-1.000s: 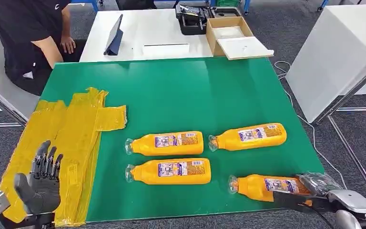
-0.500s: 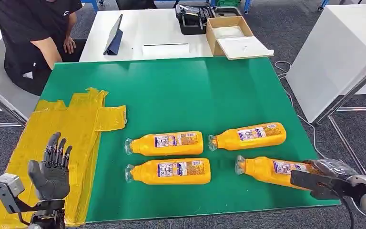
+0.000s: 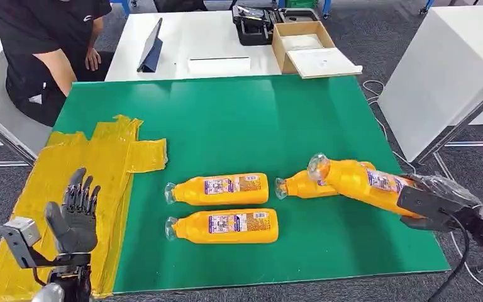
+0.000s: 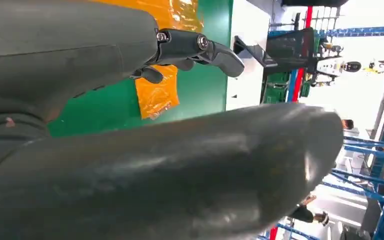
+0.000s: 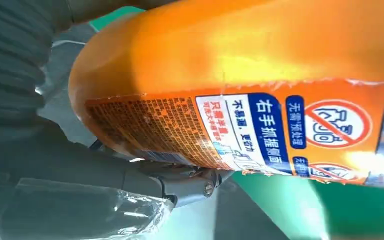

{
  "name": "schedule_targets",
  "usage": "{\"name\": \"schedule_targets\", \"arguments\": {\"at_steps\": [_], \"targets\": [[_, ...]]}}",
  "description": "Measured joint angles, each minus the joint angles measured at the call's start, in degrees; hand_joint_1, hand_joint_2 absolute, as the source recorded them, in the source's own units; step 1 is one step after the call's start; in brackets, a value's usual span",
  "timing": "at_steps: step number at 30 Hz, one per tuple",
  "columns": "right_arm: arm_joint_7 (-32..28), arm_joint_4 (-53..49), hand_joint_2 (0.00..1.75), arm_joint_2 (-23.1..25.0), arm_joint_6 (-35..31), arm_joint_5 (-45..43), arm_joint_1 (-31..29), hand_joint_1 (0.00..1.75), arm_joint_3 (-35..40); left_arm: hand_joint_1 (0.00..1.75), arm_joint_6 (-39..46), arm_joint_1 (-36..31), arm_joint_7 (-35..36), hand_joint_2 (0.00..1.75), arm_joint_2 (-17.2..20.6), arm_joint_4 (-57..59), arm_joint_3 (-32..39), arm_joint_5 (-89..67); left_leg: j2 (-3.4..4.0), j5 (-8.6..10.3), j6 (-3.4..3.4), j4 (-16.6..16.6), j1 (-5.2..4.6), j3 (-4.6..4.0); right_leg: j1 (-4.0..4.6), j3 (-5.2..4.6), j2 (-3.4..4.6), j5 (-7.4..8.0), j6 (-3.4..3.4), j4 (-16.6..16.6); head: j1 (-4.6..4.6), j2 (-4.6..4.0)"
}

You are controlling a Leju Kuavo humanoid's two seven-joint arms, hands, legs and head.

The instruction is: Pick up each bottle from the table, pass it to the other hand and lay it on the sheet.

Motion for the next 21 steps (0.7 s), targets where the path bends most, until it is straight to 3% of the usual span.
{"name": "schedule_targets", "arguments": {"at_steps": [4, 5, 10, 13, 17, 21], "targets": [[-1.09, -0.44, 1.75, 3.09, -2.13, 1.60, -3.57, 1.75, 1.56, 0.00, 0.11, -2.80, -0.33, 0.00, -0.02, 2.48, -1.42, -0.35, 0.17, 0.02, -0.01, -0.01, 0.04, -0.07, 0.00, 0.04, 0.14, 0.04, 0.00, 0.02, -0.02, 0.00], [-1.25, -0.18, 1.75, 4.39, -3.10, 2.12, -4.90, 1.75, 2.70, 0.00, 0.20, -3.58, -0.37, 1.75, -0.02, 3.06, -1.83, -0.41, 0.20, 0.02, -0.01, -0.01, 0.04, 0.01, 0.01, 0.03, 0.22, 0.06, 0.02, 0.02, -0.02, 0.00], [-2.38, 1.94, 1.75, 9.69, -5.51, 2.91, -10.34, 1.75, 7.75, 0.00, 0.53, -6.08, -0.35, 1.75, -0.26, 5.14, -3.87, -0.61, 0.10, 0.11, 0.01, 0.00, 0.13, -0.11, 0.00, 0.05, 0.11, 0.06, 0.03, 0.05, 0.00, 0.00], [-2.62, 6.39, 1.75, 17.50, -8.75, 5.31, -16.45, 1.75, 12.27, 0.00, -0.68, -9.63, 0.33, 1.75, -0.52, 7.09, -6.15, -0.20, 0.45, 0.17, -0.08, 0.00, 0.28, 0.00, 0.12, 0.07, 0.39, 0.22, -0.09, 0.06, 0.02, 0.00], [-1.75, 11.60, 1.75, 27.38, -12.46, 7.19, -21.79, 1.75, 18.53, 0.00, -1.20, -13.69, 1.31, 1.75, -1.29, 9.14, -9.92, 1.05, 0.29, 0.24, -0.18, 0.01, 0.34, 0.00, 0.07, 0.04, 0.34, 0.22, -0.10, 0.06, -0.02, 0.00], [-1.29, 13.59, 1.75, 31.02, -12.92, 6.69, -24.17, 1.75, 20.96, 0.00, -0.96, -14.64, 1.51, 1.75, -1.38, 10.06, -11.28, 1.64, 0.11, 0.27, -0.22, 0.01, 0.37, -0.06, 0.07, 0.01, 0.20, 0.22, -0.10, 0.06, -0.02, 0.00]]}}
